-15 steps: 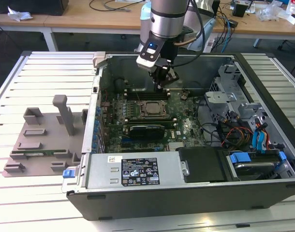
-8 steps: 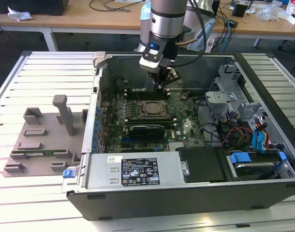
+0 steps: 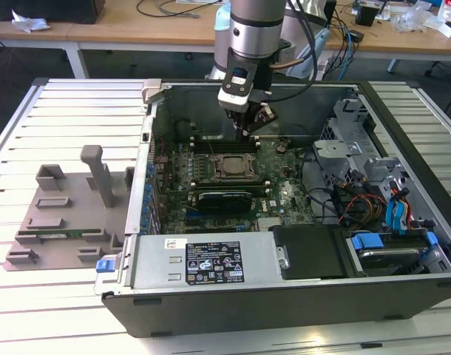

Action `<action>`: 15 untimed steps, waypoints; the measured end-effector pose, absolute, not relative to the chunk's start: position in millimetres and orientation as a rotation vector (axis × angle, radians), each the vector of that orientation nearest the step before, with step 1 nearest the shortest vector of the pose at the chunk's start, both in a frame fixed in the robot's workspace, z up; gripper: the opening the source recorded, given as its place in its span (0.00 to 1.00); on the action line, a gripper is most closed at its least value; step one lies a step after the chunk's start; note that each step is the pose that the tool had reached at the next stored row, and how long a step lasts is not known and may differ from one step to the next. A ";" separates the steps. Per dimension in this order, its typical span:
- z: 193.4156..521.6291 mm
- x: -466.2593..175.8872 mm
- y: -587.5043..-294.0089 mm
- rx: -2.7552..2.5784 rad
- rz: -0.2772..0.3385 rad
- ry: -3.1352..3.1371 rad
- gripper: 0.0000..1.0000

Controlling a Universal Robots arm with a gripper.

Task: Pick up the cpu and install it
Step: 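Install the first cpu locking lever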

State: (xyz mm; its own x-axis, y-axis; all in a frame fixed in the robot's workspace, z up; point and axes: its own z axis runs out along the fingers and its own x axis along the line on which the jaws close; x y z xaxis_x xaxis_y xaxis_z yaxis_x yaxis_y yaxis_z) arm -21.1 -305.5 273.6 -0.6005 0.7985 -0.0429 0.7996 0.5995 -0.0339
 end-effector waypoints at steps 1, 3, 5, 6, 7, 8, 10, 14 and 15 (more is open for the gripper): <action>273.6 -21.1 -305.5 1.376 -0.077 2.797 0.11; 273.6 -21.1 -305.5 1.349 -0.077 2.810 0.11; 273.6 -21.1 -305.6 1.330 -0.076 2.818 0.11; 273.6 -21.1 -305.5 1.320 -0.076 2.823 0.11; 273.6 -21.1 -305.5 1.312 -0.076 2.826 0.11; 273.6 -21.1 -305.5 1.303 -0.076 2.830 0.11; 273.6 -21.1 -305.5 1.286 -0.076 2.838 0.11; 273.6 -21.1 -305.6 1.240 -0.075 2.857 0.11; 273.6 -21.1 -305.6 1.219 -0.075 2.866 0.11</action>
